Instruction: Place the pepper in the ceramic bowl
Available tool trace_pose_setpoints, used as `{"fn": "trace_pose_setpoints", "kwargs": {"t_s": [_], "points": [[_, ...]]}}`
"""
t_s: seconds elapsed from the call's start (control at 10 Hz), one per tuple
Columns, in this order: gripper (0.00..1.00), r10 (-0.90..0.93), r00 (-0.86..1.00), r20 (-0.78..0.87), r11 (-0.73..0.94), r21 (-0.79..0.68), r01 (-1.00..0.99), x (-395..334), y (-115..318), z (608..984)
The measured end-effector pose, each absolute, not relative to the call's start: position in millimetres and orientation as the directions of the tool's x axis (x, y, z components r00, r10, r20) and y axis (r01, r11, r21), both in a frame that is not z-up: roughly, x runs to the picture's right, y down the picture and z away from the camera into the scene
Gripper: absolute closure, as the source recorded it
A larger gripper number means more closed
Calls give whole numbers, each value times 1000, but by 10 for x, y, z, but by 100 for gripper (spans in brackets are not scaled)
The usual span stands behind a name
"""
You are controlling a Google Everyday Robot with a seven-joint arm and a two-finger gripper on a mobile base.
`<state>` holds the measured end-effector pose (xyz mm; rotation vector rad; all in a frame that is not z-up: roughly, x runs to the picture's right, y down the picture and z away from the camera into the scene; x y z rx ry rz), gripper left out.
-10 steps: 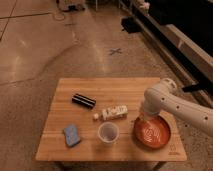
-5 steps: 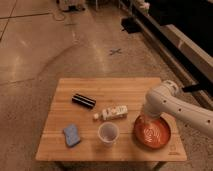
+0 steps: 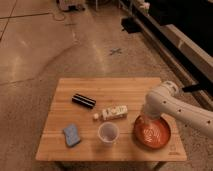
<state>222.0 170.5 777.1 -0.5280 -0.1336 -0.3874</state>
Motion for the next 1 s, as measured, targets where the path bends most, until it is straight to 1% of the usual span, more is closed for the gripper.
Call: {"fn": "trace_pose_setpoints", "kwargs": {"t_s": [1.0], "points": [[78,-310,926,214,804,-461,376,2252,1791,7767]]}}
